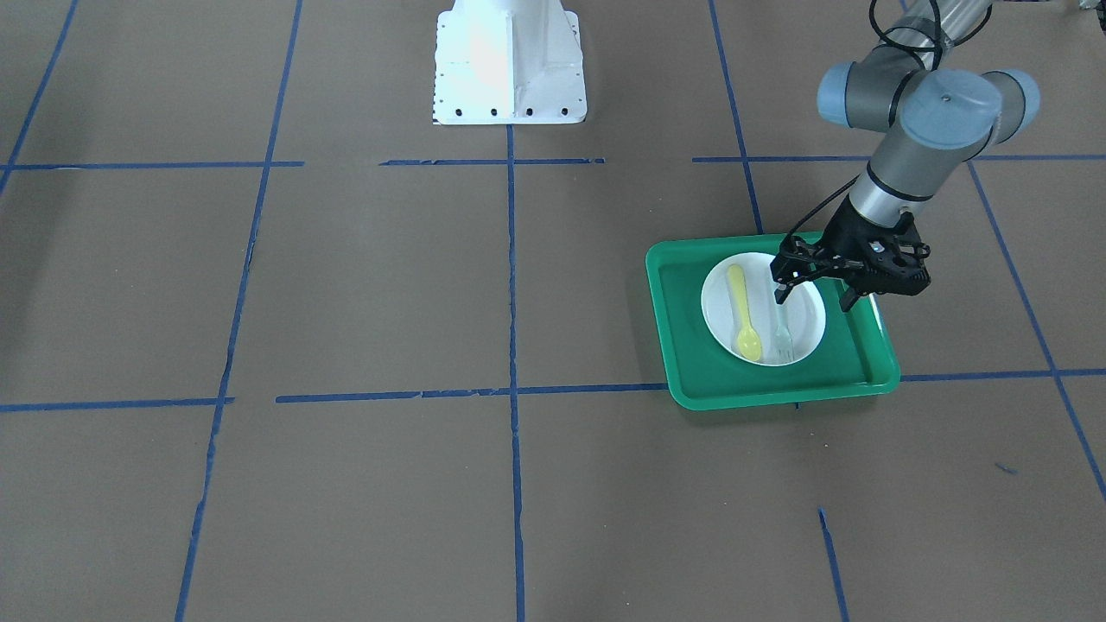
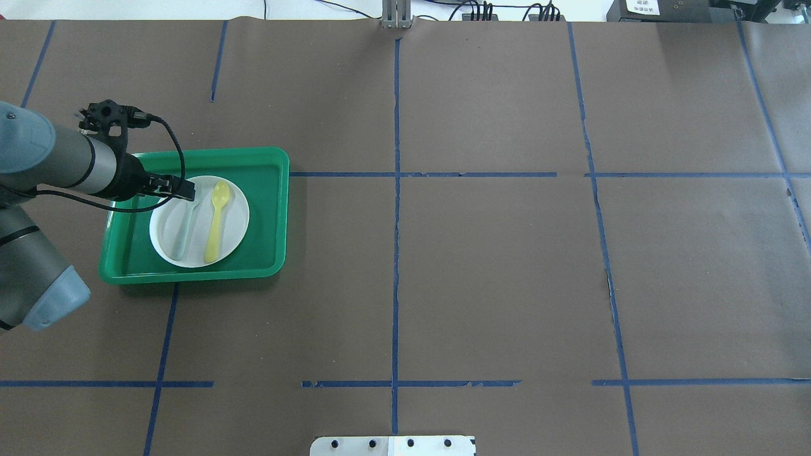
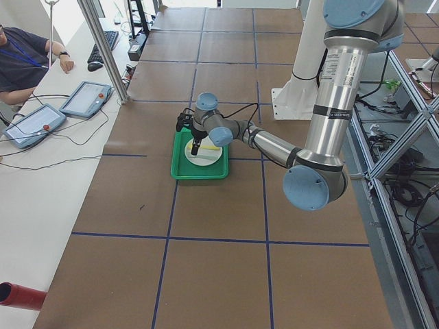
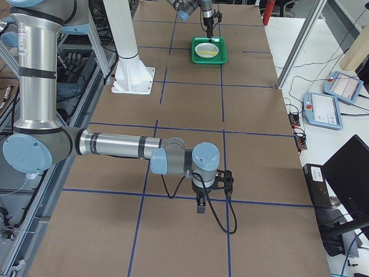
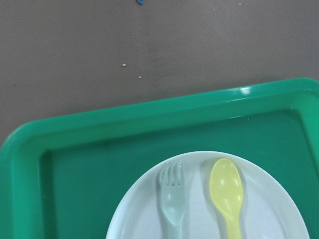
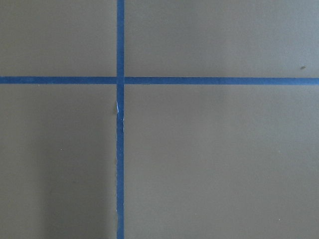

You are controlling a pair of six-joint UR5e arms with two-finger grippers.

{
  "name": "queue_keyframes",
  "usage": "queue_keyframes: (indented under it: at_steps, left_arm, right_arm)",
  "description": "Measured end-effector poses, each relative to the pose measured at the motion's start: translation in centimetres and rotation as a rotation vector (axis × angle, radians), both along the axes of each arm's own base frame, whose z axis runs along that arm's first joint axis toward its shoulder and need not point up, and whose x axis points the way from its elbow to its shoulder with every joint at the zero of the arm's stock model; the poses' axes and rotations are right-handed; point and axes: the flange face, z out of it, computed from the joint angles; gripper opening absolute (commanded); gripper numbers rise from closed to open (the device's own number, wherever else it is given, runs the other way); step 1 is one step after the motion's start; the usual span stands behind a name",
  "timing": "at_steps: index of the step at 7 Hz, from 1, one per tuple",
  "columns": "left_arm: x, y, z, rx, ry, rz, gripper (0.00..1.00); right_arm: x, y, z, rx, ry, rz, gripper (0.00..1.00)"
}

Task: Place spoon
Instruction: 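Lower the left gripper over the yellow spoon's handle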

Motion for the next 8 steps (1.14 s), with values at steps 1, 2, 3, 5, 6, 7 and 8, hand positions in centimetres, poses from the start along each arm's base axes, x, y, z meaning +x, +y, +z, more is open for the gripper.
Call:
queue_keyframes:
  at_steps: [1,2,3,5,6,7,8]
  left_arm:
    - [1.6,0.0,0.0,-0.003,-0.016,0.004,0.80]
    - [2.6,-0.1,-0.5,-0.010,-0.030,0.009,0.74]
    - [3.6,0.0,-0.9,-0.019,-0.042,0.019,0.64]
    - [5.3,0.7,-0.9,-0.032,-0.056,0.046,0.51]
    - [5.9,0.8,-0.8,-0.037,-0.059,0.055,0.50]
    - [6.5,0.9,-0.9,-0.038,-0.058,0.063,0.50]
    - [7.1,1.1,-1.1,-0.037,-0.056,0.073,0.50]
  right_arm:
    - [0.0,0.0,0.0,-0.001,0.000,0.000,1.00]
    - [0.0,0.0,0.0,-0.001,0.000,0.000,1.00]
    - [0.0,0.0,0.0,0.000,0.000,0.000,1.00]
    - [0.0,0.0,0.0,0.001,0.000,0.000,1.00]
    - [0.0,0.0,0.0,0.001,0.000,0.000,1.00]
    - [0.0,0.0,0.0,0.000,0.000,0.000,1.00]
    - [0.0,0.0,0.0,0.000,0.000,0.000,1.00]
